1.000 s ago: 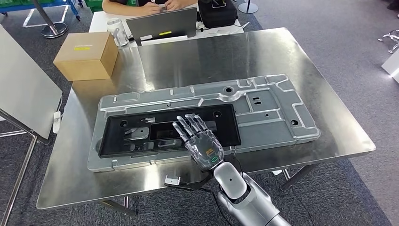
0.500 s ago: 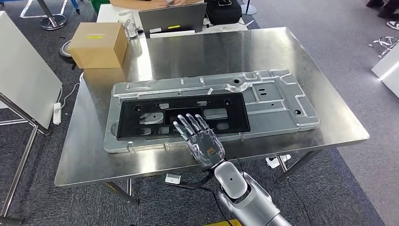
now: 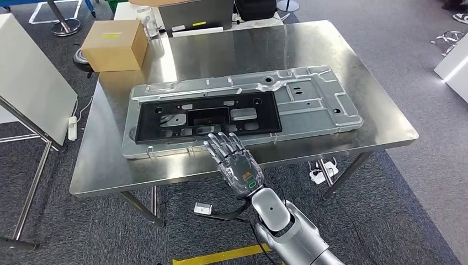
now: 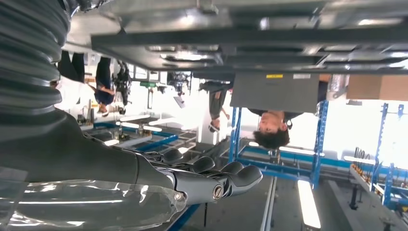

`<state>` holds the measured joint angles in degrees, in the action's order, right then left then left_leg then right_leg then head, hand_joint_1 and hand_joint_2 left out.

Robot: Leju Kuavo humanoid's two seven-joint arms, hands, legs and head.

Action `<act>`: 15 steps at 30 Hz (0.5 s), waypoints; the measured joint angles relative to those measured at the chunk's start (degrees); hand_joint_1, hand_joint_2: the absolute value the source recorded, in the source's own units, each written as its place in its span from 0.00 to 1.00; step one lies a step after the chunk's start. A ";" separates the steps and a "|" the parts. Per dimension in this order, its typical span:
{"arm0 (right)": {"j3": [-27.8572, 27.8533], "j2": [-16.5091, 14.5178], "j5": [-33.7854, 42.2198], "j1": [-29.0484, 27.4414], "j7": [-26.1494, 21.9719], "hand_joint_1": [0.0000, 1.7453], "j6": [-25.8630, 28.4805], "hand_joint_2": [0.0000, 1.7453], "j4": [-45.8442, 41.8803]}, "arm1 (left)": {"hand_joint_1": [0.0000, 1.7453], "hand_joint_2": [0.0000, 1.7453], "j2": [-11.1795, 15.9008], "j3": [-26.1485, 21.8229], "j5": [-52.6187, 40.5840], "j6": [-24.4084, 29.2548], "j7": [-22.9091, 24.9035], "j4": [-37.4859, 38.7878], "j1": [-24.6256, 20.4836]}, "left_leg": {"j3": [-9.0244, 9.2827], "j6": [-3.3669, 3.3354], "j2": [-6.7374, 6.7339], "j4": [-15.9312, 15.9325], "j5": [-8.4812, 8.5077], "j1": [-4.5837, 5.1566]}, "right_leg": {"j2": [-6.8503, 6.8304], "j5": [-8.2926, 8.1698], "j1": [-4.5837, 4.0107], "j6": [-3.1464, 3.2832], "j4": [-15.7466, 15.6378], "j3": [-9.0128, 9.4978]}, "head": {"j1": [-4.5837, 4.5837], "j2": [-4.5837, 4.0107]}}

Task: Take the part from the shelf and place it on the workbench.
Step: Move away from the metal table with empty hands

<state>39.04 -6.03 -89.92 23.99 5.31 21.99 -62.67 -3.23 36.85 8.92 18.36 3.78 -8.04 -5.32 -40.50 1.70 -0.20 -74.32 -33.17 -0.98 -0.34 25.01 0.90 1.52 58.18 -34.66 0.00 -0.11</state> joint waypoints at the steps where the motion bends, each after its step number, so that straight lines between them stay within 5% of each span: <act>1: 0.00 0.00 0.00 -0.04 -0.01 0.00 0.00 1.00 0.01 | 0.00 0.00 0.01 0.00 0.00 0.00 0.00 0.00 0.00 | 1.23 0.26 0.00 0.17 1.42 -0.20 | -0.02 -0.58 0.16 -0.25 0.25 -1.00 | 0.00 0.00; 3: 0.00 -0.01 0.00 -0.07 -0.02 0.00 0.02 1.00 -0.01 | 0.00 0.00 0.01 0.00 0.00 0.00 0.00 0.00 -0.06 | 6.41 0.76 0.02 6.23 3.99 -0.60 | -0.02 -1.52 0.55 -0.97 0.95 -2.76 | -0.02 0.00; 4: -0.01 -0.02 0.00 -0.05 -0.02 0.00 0.03 1.00 -0.03 | 0.00 0.00 0.01 0.00 0.00 0.01 -0.01 0.00 -0.13 | 9.44 0.77 0.14 10.60 3.95 -0.56 | 0.00 -1.89 0.64 -1.40 1.35 -3.43 | -0.01 0.00; 6: -0.02 -0.08 0.00 -0.02 -0.02 0.00 0.07 1.00 -0.08 | 0.00 0.00 -0.01 0.00 0.00 0.01 -0.02 0.00 -0.22 | 12.62 0.18 0.41 15.87 2.63 -0.33 | 0.02 -2.72 0.52 -2.22 1.70 -3.99 | 0.04 0.00; 9: -0.04 -0.09 0.00 -0.03 -0.04 0.00 0.08 1.00 -0.03 | 0.00 0.00 -0.01 0.02 0.00 0.01 -0.02 0.01 -0.17 | 11.77 -1.64 0.33 16.36 3.44 -0.16 | 0.14 -3.33 0.52 -3.26 1.68 -4.49 | 0.12 0.00; 10: -0.05 -0.06 0.00 -0.06 -0.04 0.00 0.07 1.00 -0.01 | 0.00 0.00 0.00 0.02 0.01 0.00 -0.02 0.02 -0.17 | 11.11 -2.34 0.19 16.36 4.10 -0.16 | 0.20 -1.92 0.63 -3.48 2.58 -5.02 | 0.14 0.00; 13: -0.09 0.02 0.00 -0.08 -0.04 0.00 0.07 1.00 0.01 | 0.00 0.00 0.02 0.03 0.08 -0.02 -0.09 0.02 -0.22 | 8.69 -3.55 -0.06 16.28 6.23 0.11 | 0.28 6.83 0.52 -3.59 11.60 -7.45 | 0.16 0.00; 15: -0.10 0.08 0.00 -0.09 -0.03 0.00 0.07 1.00 0.05 | 0.00 0.00 0.02 0.05 0.14 -0.05 -0.20 0.02 -0.19 | 7.02 -3.77 -0.14 16.11 7.45 0.52 | 0.28 8.60 0.24 -3.39 17.57 -7.91 | 0.15 0.00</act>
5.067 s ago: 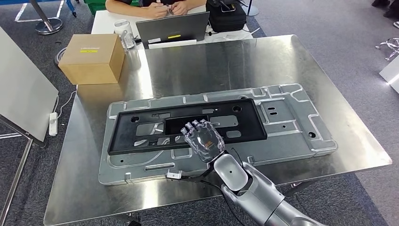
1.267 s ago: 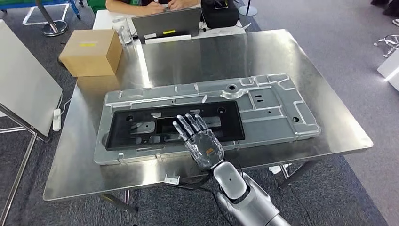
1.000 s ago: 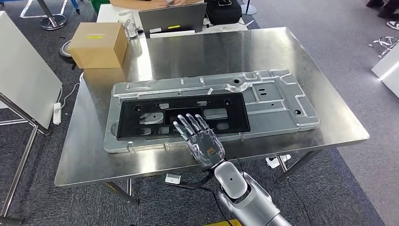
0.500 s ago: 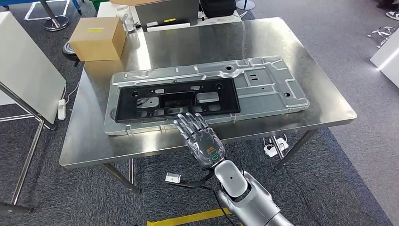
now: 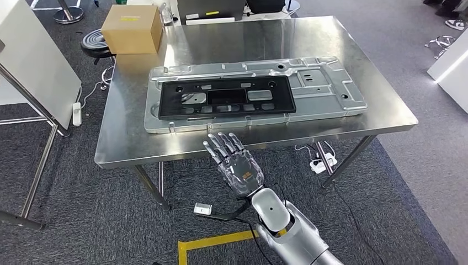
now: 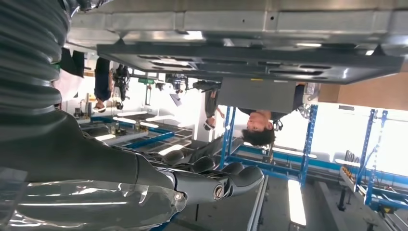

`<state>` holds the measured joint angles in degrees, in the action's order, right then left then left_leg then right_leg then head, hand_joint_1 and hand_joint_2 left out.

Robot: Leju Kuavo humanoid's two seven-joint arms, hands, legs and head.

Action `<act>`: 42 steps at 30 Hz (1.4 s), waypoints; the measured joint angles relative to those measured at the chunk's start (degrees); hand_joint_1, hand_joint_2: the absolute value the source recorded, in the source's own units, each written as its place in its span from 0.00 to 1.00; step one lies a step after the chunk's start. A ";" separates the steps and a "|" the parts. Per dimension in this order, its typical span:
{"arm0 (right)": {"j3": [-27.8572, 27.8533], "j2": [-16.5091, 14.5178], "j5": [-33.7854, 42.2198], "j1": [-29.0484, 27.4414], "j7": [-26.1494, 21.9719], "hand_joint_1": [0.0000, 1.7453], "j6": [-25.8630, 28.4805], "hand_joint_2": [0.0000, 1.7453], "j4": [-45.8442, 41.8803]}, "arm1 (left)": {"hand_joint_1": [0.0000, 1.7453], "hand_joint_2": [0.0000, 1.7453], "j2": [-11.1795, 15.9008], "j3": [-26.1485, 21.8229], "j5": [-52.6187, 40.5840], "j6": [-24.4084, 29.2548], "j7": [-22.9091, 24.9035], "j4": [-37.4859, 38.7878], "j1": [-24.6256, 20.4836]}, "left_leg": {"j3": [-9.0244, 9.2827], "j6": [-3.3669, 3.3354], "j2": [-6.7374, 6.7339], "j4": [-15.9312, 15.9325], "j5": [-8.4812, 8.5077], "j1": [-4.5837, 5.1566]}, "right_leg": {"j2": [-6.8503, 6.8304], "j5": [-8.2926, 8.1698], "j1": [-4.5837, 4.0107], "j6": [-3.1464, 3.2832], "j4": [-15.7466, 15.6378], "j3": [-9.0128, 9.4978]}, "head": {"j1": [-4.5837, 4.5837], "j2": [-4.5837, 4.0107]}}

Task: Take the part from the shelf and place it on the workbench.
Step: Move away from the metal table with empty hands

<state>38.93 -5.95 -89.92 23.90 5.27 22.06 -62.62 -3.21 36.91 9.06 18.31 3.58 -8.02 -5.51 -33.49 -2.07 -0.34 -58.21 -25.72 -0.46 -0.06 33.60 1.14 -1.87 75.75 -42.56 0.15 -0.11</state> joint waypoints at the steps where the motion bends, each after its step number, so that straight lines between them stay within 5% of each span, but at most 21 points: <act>1: -0.01 0.03 0.00 -0.01 0.02 0.00 0.01 1.00 0.03 | 0.00 0.00 0.00 0.03 0.02 -0.02 -0.05 0.00 0.01 | -0.80 -0.05 -0.03 -0.08 0.55 0.23 | 0.00 -1.03 -0.17 0.28 0.63 0.89 | 0.00 0.00; 4: -0.01 0.07 0.00 0.12 0.10 0.00 0.07 1.00 0.04 | 0.00 0.00 -0.09 0.31 0.15 -0.02 -0.15 0.00 0.00 | -2.57 0.05 -0.01 -0.28 2.02 0.84 | 0.06 -4.19 -1.10 2.07 -8.41 8.97 | -0.02 0.00; 5: -0.01 0.07 0.00 0.25 0.13 0.00 0.09 1.00 -0.02 | 0.00 0.00 -0.14 0.44 0.19 -0.01 -0.17 0.00 -0.01 | -2.86 0.23 -0.01 -0.33 2.48 0.94 | 0.06 -3.84 -1.39 2.59 -12.57 11.86 | -0.03 0.00; 7: -0.02 0.06 0.00 0.48 0.17 0.00 0.11 1.00 -0.10 | 0.00 0.00 -0.22 0.68 0.22 -0.01 -0.20 0.00 -0.07 | -3.12 0.80 -0.05 -0.20 3.45 0.90 | 0.06 -2.94 -1.87 3.10 -17.22 14.59 | -0.02 0.00; 10: -0.05 0.07 0.00 0.42 0.15 0.00 0.04 1.00 -0.02 | 0.00 0.00 -0.21 0.91 0.46 -0.05 -0.27 0.09 0.01 | -3.74 1.76 0.10 -0.37 3.46 0.84 | -0.12 -4.56 -1.52 3.59 -18.38 13.76 | -0.01 0.00; 14: -0.22 -0.10 0.00 0.14 -0.13 0.00 0.01 1.00 0.22 | 0.00 0.00 -0.22 0.96 0.83 -0.08 -0.32 0.17 0.12 | -5.85 3.12 0.21 -10.09 -6.49 0.11 | -0.33 -7.52 -1.11 4.27 -18.47 10.41 | -0.04 0.00; 16: -0.72 -0.22 0.00 -0.47 -0.58 0.00 0.04 1.00 0.48 | 0.00 0.00 -0.21 0.97 1.01 -0.08 -0.33 0.17 0.05 | -5.53 3.57 0.20 -14.50 -6.72 -0.20 | -0.45 -8.93 -1.02 4.12 -18.11 8.21 | -0.05 0.00; 18: -2.13 -0.77 0.51 -1.98 -1.73 0.00 -0.12 0.50 0.82 | 0.00 0.00 -0.21 1.05 1.69 0.04 -0.36 0.17 0.00 | -1.85 3.89 0.20 -12.04 -3.20 -0.52 | -0.51 -10.08 -0.83 3.67 -17.28 5.91 | -0.06 0.00; 20: -4.76 -1.81 2.07 -4.06 -3.57 0.00 -0.33 0.00 1.46 | 0.00 0.00 -0.23 1.21 3.04 0.34 -0.50 0.17 -0.13 | 3.53 3.80 0.32 -4.98 -2.99 -0.61 | -0.56 -10.91 -0.76 3.07 -16.38 4.33 | -0.05 0.00; 23: -11.28 -3.51 7.21 -7.18 -5.97 0.00 -0.38 0.00 5.58 | 0.00 0.00 -0.39 1.38 5.74 1.02 -0.83 0.17 -0.25 | 6.98 2.48 0.55 1.26 -5.28 -0.10 | -0.78 -12.36 -0.93 1.94 -16.34 3.91 | 0.01 0.00; 24: -13.93 -3.82 9.64 -7.98 -6.25 0.00 -0.67 0.25 8.23 | 0.00 0.00 -0.49 1.41 6.60 1.24 -0.86 0.19 -0.21 | 6.57 1.95 0.47 1.25 -4.79 -0.14 | -0.74 -12.50 -0.86 1.55 -16.44 3.87 | 0.02 0.00; 26: -20.54 -3.95 15.36 -9.61 -5.27 0.00 -2.37 0.75 15.20 | 0.00 0.00 -0.64 1.61 7.92 1.56 -0.73 0.21 -0.17 | 5.50 0.71 0.31 1.43 -3.56 -0.25 | -0.36 -9.83 -0.64 0.88 -14.67 2.89 | 0.06 0.00; 27: -24.38 -3.81 18.37 -10.41 -3.97 0.00 -3.82 0.75 19.22 | 0.00 0.00 -0.71 1.81 8.27 1.65 -0.58 0.23 -0.18 | 4.80 0.21 0.25 1.46 -2.94 -0.26 | -0.15 -7.11 -0.51 0.65 -12.37 2.04 | 0.06 0.00; 29: -32.63 -3.07 24.45 -12.59 -0.59 0.00 -7.43 0.25 27.45 | 0.00 0.00 -0.85 2.49 8.46 1.61 -0.19 0.24 -0.15 | 3.38 -0.38 0.52 1.41 -1.81 -0.07 | 0.00 -2.12 -0.44 0.35 -5.36 0.13 | 0.05 0.00; 30: -36.53 -2.54 27.22 -14.08 1.05 0.00 -9.30 0.00 30.85 | 0.00 0.00 -0.94 2.92 8.54 1.53 -0.03 0.24 -0.09 | 2.64 -0.48 0.68 1.36 -1.30 0.05 | 0.04 -1.50 -0.45 0.28 -2.16 -0.44 | 0.05 0.00; 32: -44.28 -1.64 32.48 -17.31 4.91 0.00 -12.81 0.00 36.52 | 0.00 0.00 -1.05 3.87 8.82 1.23 0.14 0.28 0.17 | 1.28 -0.41 0.89 1.19 -0.43 0.31 | 0.08 -3.95 -0.53 0.50 0.03 0.45 | 0.06 0.00; 33: -47.70 -1.39 34.60 -18.55 6.78 0.00 -14.17 0.00 38.56 | 0.00 0.00 -1.07 4.32 9.00 1.06 0.16 0.31 0.27 | 0.73 -0.28 0.86 1.10 -0.12 0.42 | 0.09 -5.62 -0.64 0.80 -1.91 2.36 | 0.05 0.00; 35: -53.97 -1.39 37.56 -20.01 8.90 0.00 -15.77 0.00 41.59 | 0.00 0.00 -1.11 5.20 9.56 0.73 0.16 0.37 0.25 | 0.00 0.13 0.46 0.86 0.34 0.65 | 0.08 -6.20 -0.99 1.62 -10.17 8.57 | 0.03 0.00; 37: -58.95 -1.72 38.45 -20.39 8.86 0.00 -16.04 0.00 43.62 | 0.00 0.00 -1.16 6.11 10.57 0.51 0.15 0.39 -0.08 | -0.23 0.62 -0.18 0.65 0.67 0.86 | 0.08 -4.48 -1.35 2.17 -16.78 12.92 | 0.01 0.00; 40: -63.52 -2.35 37.85 -20.56 8.77 0.00 -15.83 0.00 45.75 | 0.00 0.00 -1.20 7.30 11.66 0.44 0.10 0.45 -0.49 | -0.47 1.47 -0.37 0.09 0.62 0.96 | -0.19 -4.19 -1.24 2.83 -18.36 13.37 | 0.02 0.00; 42: -65.55 -2.68 37.39 -20.63 8.98 0.00 -15.75 0.00 46.73 | 0.00 0.00 -1.20 7.89 12.06 0.43 0.08 0.60 -0.43 | -1.84 2.15 -0.17 -3.47 -2.39 0.82 | -0.70 -4.78 -0.97 3.59 -18.59 13.02 | 0.01 0.00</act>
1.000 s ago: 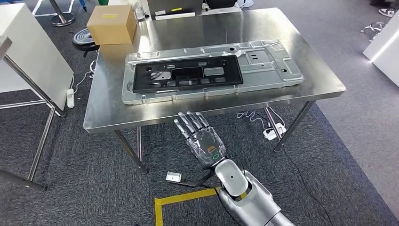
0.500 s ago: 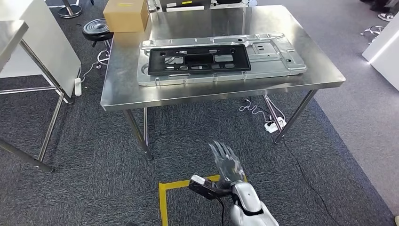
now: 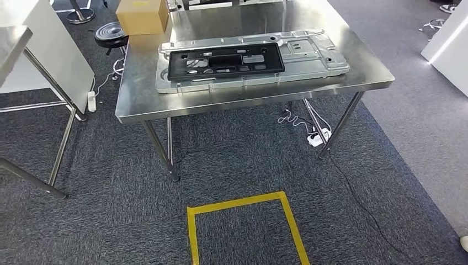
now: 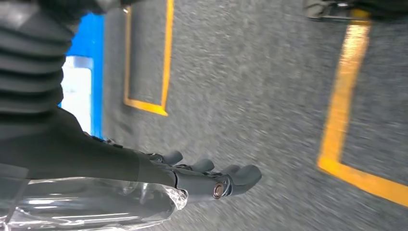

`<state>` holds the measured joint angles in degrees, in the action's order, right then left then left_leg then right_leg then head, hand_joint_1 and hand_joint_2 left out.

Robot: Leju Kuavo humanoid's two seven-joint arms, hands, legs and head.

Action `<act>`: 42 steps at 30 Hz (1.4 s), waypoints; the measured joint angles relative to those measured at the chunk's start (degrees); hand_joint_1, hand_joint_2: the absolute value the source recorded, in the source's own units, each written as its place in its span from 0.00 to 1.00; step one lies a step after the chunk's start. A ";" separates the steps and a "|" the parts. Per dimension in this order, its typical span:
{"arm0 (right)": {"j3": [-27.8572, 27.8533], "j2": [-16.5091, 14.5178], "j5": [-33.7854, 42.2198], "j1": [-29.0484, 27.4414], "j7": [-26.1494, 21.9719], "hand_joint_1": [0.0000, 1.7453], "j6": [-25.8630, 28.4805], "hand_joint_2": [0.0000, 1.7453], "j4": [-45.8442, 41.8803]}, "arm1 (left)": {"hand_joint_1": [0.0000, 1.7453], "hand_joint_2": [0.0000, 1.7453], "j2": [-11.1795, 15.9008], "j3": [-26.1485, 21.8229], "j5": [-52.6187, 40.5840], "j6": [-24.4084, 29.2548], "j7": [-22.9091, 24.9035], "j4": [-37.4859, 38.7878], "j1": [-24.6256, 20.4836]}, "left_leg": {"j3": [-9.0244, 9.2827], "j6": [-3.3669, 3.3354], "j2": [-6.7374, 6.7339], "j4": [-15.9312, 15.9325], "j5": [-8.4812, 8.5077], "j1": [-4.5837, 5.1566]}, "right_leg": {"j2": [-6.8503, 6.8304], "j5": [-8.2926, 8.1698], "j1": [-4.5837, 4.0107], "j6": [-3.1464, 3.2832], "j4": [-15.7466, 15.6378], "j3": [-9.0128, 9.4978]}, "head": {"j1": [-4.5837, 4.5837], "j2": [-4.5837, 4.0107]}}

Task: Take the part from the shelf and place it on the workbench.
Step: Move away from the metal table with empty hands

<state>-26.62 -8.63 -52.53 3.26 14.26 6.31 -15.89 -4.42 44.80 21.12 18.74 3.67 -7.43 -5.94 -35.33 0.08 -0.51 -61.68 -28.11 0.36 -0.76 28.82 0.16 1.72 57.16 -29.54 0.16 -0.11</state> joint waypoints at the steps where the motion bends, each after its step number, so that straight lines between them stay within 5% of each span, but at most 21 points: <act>1: -0.88 -0.13 -0.15 0.01 0.01 0.00 0.02 0.00 0.40 | 0.00 0.00 0.00 0.24 0.19 -0.01 -0.02 0.07 0.05 | -1.37 0.37 0.09 -3.55 -2.52 -0.17 | -0.30 -0.26 0.00 0.29 0.01 -0.34 | -0.02 0.00; 3: -2.14 -0.20 -0.39 0.00 -0.18 0.00 0.04 0.00 0.90 | 0.00 0.00 0.00 0.51 0.47 -0.03 -0.09 0.13 0.12 | -4.01 0.87 0.10 -11.02 -6.45 -0.42 | -0.86 -0.68 -0.08 0.49 0.12 -1.10 | -0.02 0.00; 5: -3.03 -0.33 -0.81 -0.01 -0.46 0.00 0.07 0.00 1.33 | 0.00 0.00 0.00 0.82 0.88 -0.02 -0.17 0.15 0.20 | -3.35 1.07 0.06 -12.28 -6.15 -0.56 | -1.57 -0.96 -0.11 0.41 0.34 -1.67 | -0.03 0.00; 9: -4.19 -0.81 -1.32 0.05 -0.84 0.00 0.09 0.00 1.91 | 0.00 0.00 0.00 1.51 1.24 0.07 -0.32 0.20 0.04 | 5.98 0.23 -2.18 2.28 -0.94 -0.22 | -3.18 -1.01 -0.33 -0.02 1.03 -1.99 | -0.01 0.00; 11: -4.53 -0.95 -1.50 0.10 -0.98 0.00 0.10 0.00 2.11 | 0.00 0.00 0.01 1.68 1.32 0.14 -0.39 0.22 -0.08 | 6.73 -0.51 -2.76 4.54 -0.88 0.18 | -4.03 -1.13 -0.51 -0.48 1.21 -2.09 | 0.02 0.00; 13: -4.76 -1.02 -1.64 0.20 -1.04 0.00 0.11 0.00 2.21 | 0.00 0.00 -0.02 1.85 1.36 0.19 -0.42 0.29 0.02 | 6.29 -1.25 -1.82 5.00 -0.43 -0.04 | -4.55 -1.16 -0.49 -1.06 1.30 -2.11 | 0.01 0.00; 15: -5.01 -1.07 -1.74 0.22 -1.07 0.00 0.15 0.00 2.24 | 0.00 0.00 -0.09 1.99 1.41 0.20 -0.42 0.35 0.07 | 6.11 -2.08 -0.93 5.50 0.33 -0.42 | -2.75 0.78 -0.37 -1.74 3.57 -3.10 | 0.03 0.00; 17: -5.21 -1.07 -1.79 0.13 -1.08 0.00 0.18 0.00 2.30 | 0.00 0.00 -0.19 2.08 1.57 0.20 -0.44 0.37 0.00 | 5.61 -2.59 -0.09 5.58 0.90 -0.51 | -0.23 4.86 -0.10 -2.21 10.23 -6.02 | 0.06 0.00; 19: -5.35 -1.07 -1.79 0.02 -1.08 0.00 0.17 0.00 2.43 | 0.00 0.00 -0.27 2.17 1.74 0.19 -0.45 0.37 0.03 | 5.06 -2.65 0.93 5.39 1.19 -0.48 | 0.45 7.34 0.13 -2.45 16.69 -8.78 | 0.06 0.00; 20: -5.44 -1.07 -1.79 -0.02 -1.08 0.00 0.16 0.00 2.50 | 0.00 0.00 -0.28 2.23 1.81 0.19 -0.44 0.38 0.07 | 4.88 -2.64 1.48 5.23 1.26 -0.48 | 0.51 6.96 0.22 -2.50 17.37 -8.95 | 0.05 0.00; 22: -5.67 -1.07 -1.78 -0.05 -1.14 0.00 0.15 0.00 2.60 | 0.00 0.00 -0.32 2.45 2.02 0.16 -0.43 0.40 0.11 | 4.70 -2.55 2.49 4.83 1.27 -0.50 | 0.80 3.32 0.40 -2.41 12.14 -6.11 | 0.06 0.00; 24: -5.88 -1.07 -1.85 0.01 -1.39 0.00 0.17 0.50 2.65 | 0.00 0.00 -0.37 2.70 2.23 0.14 -0.43 0.41 0.08 | 4.49 -2.24 3.21 4.31 1.15 -0.32 | 1.59 0.37 0.48 -2.12 4.60 -2.47 | 0.05 0.00; 26: -5.99 -1.11 -1.99 0.17 -1.69 0.00 0.20 1.00 2.68 | 0.00 0.00 -0.39 2.91 2.32 0.16 -0.42 0.44 0.06 | 4.02 -2.06 3.56 3.79 0.98 -0.06 | 2.16 -0.08 0.53 -2.08 1.48 -1.40 | 0.03 0.00; 33: -7.85 -1.20 -0.85 0.18 -1.73 0.00 0.30 1.00 2.71 | 0.00 0.00 -0.39 3.53 2.68 0.19 -0.39 0.58 0.03 | 3.76 -1.72 3.61 4.02 1.33 -0.17 | 2.15 -0.28 0.32 -1.70 1.58 -1.82 | 0.03 0.00; 37: -8.39 -1.20 -0.79 0.19 -1.74 0.00 0.30 0.00 2.72 | 0.00 0.00 -0.38 3.63 3.02 0.20 -0.38 0.58 -0.02 | 3.74 -1.47 3.61 4.09 1.46 -0.29 | 2.15 -0.34 0.25 -1.55 1.58 -1.88 | 0.03 0.00; 42: -9.18 -1.46 -0.39 0.22 -2.11 0.00 0.48 0.00 2.73 | 0.00 0.00 -0.40 4.12 3.36 0.21 -0.37 0.65 -0.06 | 3.74 -2.14 3.52 4.41 1.77 -0.26 | 2.30 -0.74 0.36 -2.06 0.97 -1.75 | 0.03 0.00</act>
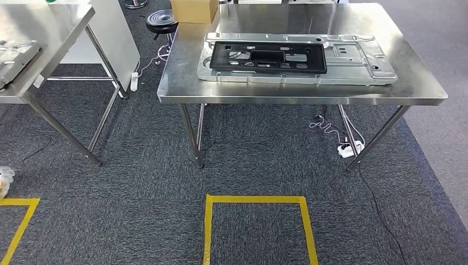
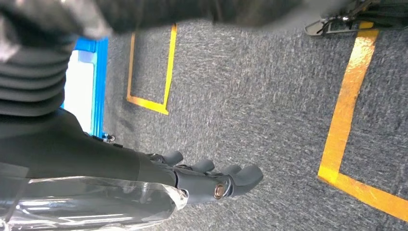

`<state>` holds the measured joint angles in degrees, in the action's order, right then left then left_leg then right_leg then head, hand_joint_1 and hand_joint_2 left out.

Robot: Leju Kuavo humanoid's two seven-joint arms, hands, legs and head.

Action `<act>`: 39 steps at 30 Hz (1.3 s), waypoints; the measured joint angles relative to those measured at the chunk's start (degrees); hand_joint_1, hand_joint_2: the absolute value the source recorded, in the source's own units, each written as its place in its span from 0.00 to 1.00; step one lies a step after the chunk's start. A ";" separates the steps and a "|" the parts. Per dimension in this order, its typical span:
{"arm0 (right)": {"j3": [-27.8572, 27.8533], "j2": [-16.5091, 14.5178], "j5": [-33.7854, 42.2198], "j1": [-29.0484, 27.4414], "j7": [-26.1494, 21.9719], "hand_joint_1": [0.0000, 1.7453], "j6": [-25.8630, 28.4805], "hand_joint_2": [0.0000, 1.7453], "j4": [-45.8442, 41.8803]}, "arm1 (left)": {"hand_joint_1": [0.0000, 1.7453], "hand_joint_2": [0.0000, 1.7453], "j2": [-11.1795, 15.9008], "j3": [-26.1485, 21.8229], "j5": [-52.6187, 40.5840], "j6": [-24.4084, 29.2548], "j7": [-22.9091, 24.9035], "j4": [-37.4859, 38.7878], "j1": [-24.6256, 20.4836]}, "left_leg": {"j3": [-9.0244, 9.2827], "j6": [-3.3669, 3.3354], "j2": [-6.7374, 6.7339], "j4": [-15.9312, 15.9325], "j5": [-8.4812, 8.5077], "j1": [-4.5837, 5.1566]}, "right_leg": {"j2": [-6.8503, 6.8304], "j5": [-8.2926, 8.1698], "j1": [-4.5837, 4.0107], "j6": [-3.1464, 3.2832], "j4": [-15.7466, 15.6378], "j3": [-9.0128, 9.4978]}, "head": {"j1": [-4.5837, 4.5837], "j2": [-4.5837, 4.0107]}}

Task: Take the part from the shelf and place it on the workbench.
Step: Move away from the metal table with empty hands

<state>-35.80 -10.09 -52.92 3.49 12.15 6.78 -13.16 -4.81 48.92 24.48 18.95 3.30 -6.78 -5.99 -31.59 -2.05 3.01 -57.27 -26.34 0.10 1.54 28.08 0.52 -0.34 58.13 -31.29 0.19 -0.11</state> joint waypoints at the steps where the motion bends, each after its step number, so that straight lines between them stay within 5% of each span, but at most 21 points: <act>1: -0.15 -0.02 0.01 0.00 -0.09 0.00 -0.01 0.00 0.00 | 0.00 0.00 -0.07 0.11 0.01 0.00 0.00 0.00 0.00 | 0.40 -0.07 -0.23 0.83 0.46 -0.17 | -0.04 0.05 -0.08 -0.22 -0.04 0.06 | 0.01 0.00; 3: -0.41 -0.01 0.01 0.00 -0.15 0.00 -0.01 0.00 0.00 | 0.00 0.00 -0.21 0.25 0.02 -0.01 0.00 0.00 0.02 | 1.05 -0.15 -0.86 2.58 1.39 -0.60 | -0.44 1.82 -0.20 -0.76 2.25 -0.93 | 0.07 0.00; 5: -0.67 0.01 0.00 -0.01 -0.17 0.00 -0.03 0.00 0.01 | 0.00 0.00 -0.26 0.29 0.07 -0.07 -0.01 0.00 0.07 | 1.03 -0.13 -1.69 2.91 1.62 -0.73 | -0.84 5.50 0.17 -1.39 8.83 -4.15 | 0.11 0.00; 7: -0.86 0.02 -0.03 -0.08 -0.17 0.00 -0.06 0.00 0.03 | 0.00 0.00 -0.30 0.30 0.15 -0.21 -0.04 0.00 0.15 | 0.74 0.03 -2.59 2.51 1.44 -0.83 | -0.98 7.12 0.75 -2.07 14.02 -6.80 | 0.11 0.00; 8: -0.93 0.02 -0.06 -0.13 -0.17 0.00 -0.07 0.00 0.04 | 0.00 0.00 -0.33 0.31 0.23 -0.29 -0.07 0.00 0.18 | 0.61 0.24 -2.99 2.19 1.25 -0.96 | -1.15 6.28 1.07 -2.44 13.82 -6.75 | 0.10 0.00; 11: -1.09 0.05 -0.22 -0.16 -0.17 0.00 -0.12 0.00 0.08 | 0.00 0.00 -0.31 0.32 0.69 -0.48 -0.25 0.01 0.18 | 0.11 1.53 -4.02 0.33 0.14 -1.42 | -2.84 1.50 1.74 -3.42 4.47 -2.27 | 0.14 0.00; 13: -1.12 0.03 -0.33 -0.04 -0.17 0.00 -0.21 0.00 0.10 | 0.00 0.00 -0.25 0.33 0.85 -0.53 -0.39 0.03 0.19 | -0.15 2.54 -4.53 -0.81 -0.61 -1.32 | -3.50 0.71 1.62 -2.66 1.75 -1.12 | 0.12 0.00; 16: -1.19 0.09 -0.43 -0.09 -0.17 0.00 -0.25 0.00 0.11 | 0.00 0.00 -0.26 0.36 0.91 -0.55 -0.53 0.04 0.23 | -0.02 3.49 -5.04 -1.15 -1.00 -1.49 | -2.66 0.51 1.35 -0.79 2.16 -1.64 | 0.07 0.00; 19: -1.25 0.13 -0.43 -0.10 -0.17 0.00 -0.25 0.00 0.11 | 0.00 0.00 -0.26 0.37 0.92 -0.55 -0.57 0.04 0.28 | -2.32 3.89 -4.20 -6.72 -5.29 -1.68 | -1.92 -0.05 1.26 0.42 1.99 -2.06 | 0.06 0.00; 21: -1.30 0.14 -0.43 -0.15 -0.17 0.00 -0.30 0.00 0.13 | 0.00 0.00 -0.26 0.37 0.93 -0.58 -0.60 0.04 0.44 | -5.60 3.74 -3.69 -14.42 -9.24 -1.57 | -1.23 -0.29 0.89 0.84 2.02 -2.52 | 0.06 0.00; 23: -1.46 0.14 -0.45 -0.23 -0.17 0.00 -0.36 0.00 0.17 | 0.00 0.00 -0.26 0.38 0.96 -0.67 -0.68 0.04 0.66 | -6.69 3.26 -3.51 -17.49 -9.61 -1.41 | -0.27 -0.45 0.47 1.04 2.05 -2.77 | 0.07 0.00; 25: -1.64 0.16 -0.51 -0.26 -0.17 0.00 -0.37 0.00 0.22 | 0.00 0.00 -0.25 0.39 1.07 -0.72 -0.74 0.04 0.75 | -3.79 2.23 -2.81 -12.19 -6.19 -1.05 | 0.90 -0.55 0.14 1.06 2.06 -2.73 | 0.07 0.00; 27: -1.75 0.14 -0.64 -0.18 -0.17 0.00 -0.35 0.00 0.31 | 0.00 0.00 -0.09 0.43 1.42 -0.66 -0.74 0.07 0.83 | -0.17 0.88 -0.45 -4.81 -3.36 -0.69 | 2.03 -0.69 0.07 0.88 2.12 -2.76 | 0.10 0.00; 29: -1.91 0.13 -0.80 -0.10 -0.16 0.00 -0.31 0.00 0.43 | 0.00 0.00 0.08 0.56 1.83 -0.56 -0.73 0.10 0.89 | 1.13 0.28 0.95 -1.72 -2.89 -0.37 | 3.02 -0.98 0.37 0.34 2.12 -3.09 | 0.04 0.00; 32: -2.17 0.25 -1.00 -0.23 -0.07 0.00 -0.27 0.00 0.54 | 0.00 0.00 0.09 0.75 2.03 -0.36 -0.66 0.11 0.85 | 1.70 0.26 -0.52 -0.38 -2.19 -0.50 | 3.11 -1.12 0.48 -0.66 2.28 -3.48 | 0.02 0.00; 35: -2.44 0.40 -1.17 -0.26 0.09 0.00 -0.23 0.00 0.60 | 0.00 0.00 0.08 0.79 2.22 -0.13 -0.64 0.11 0.98 | 1.96 -0.12 -2.60 0.71 -1.42 -0.69 | -0.31 3.21 0.25 -1.24 8.85 -6.63 | 0.10 0.00; 37: -2.55 0.44 -1.26 -0.25 0.17 0.00 -0.21 0.00 0.62 | 0.00 0.00 0.07 0.80 2.50 0.04 -0.61 0.11 1.12 | 1.78 -0.19 -4.11 0.63 -1.45 -0.60 | -1.02 6.01 0.41 -1.63 15.02 -9.43 | 0.11 0.00; 39: -2.61 0.53 -1.32 -0.31 0.29 0.00 -0.17 0.00 0.63 | 0.00 0.00 0.02 0.82 2.74 0.17 -0.58 0.11 1.16 | 1.77 -0.08 -5.54 0.51 -1.62 -0.58 | -1.43 4.83 0.59 -1.93 14.77 -8.90 | 0.11 0.00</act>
<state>-38.41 -9.56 -54.24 3.18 12.44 6.61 -12.53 -4.79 49.74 27.22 19.12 2.72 -6.67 -4.83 -29.82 -2.14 -2.52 -56.76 -27.96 -0.48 0.11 32.91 1.12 -2.28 72.90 -40.19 0.30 -0.11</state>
